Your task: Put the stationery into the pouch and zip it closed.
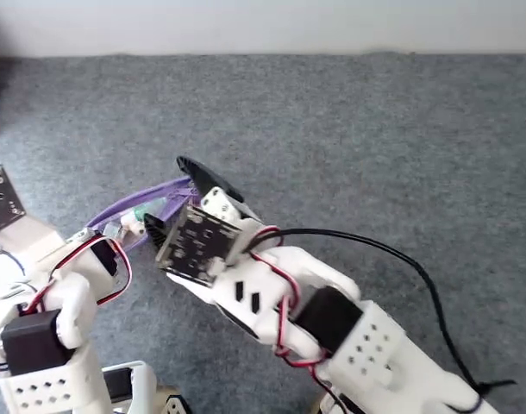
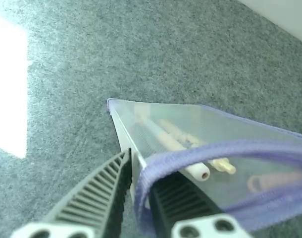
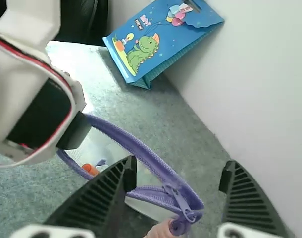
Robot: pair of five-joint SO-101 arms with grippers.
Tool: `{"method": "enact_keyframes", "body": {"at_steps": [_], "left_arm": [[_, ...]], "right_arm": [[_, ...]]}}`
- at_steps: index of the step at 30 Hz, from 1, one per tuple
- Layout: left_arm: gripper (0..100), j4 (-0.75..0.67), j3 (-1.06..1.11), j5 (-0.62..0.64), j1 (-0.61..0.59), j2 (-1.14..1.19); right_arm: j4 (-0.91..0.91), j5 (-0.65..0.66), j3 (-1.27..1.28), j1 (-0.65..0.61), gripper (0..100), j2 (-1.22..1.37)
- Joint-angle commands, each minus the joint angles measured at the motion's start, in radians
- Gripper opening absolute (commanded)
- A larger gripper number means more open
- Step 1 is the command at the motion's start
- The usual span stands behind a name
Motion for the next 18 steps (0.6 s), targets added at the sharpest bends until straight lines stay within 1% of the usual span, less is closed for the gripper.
{"method": "enact_keyframes", "body": {"at_steps": [1,4,7,9,11,15,18], "left_arm": [[1,-0.018,-0.007,0.011,0.0,0.005],[1,-0.018,-0.007,0.011,0.0,0.005],[1,-0.018,-0.007,0.011,0.0,0.005],[1,-0.018,-0.007,0.011,0.0,0.005],[1,-0.018,-0.007,0.011,0.0,0.005],[1,-0.018,-0.007,0.011,0.0,0.005],[1,-0.018,-0.007,0.011,-0.006,0.005]], "right_arm": [[0.05,0.009,-0.011,0.013,20.1,-0.097],[0.094,0.008,-0.011,0.013,10.6,-0.14],[0.101,0.008,-0.008,0.013,0.3,-0.154],[0.101,0.008,-0.008,0.013,2.4,-0.14],[0.09,0.006,-0.009,0.013,1.6,-0.116],[0.007,-0.021,-0.032,0.015,0.8,-0.128],[0.079,-0.028,-0.048,0.073,1.2,-0.174]]}}
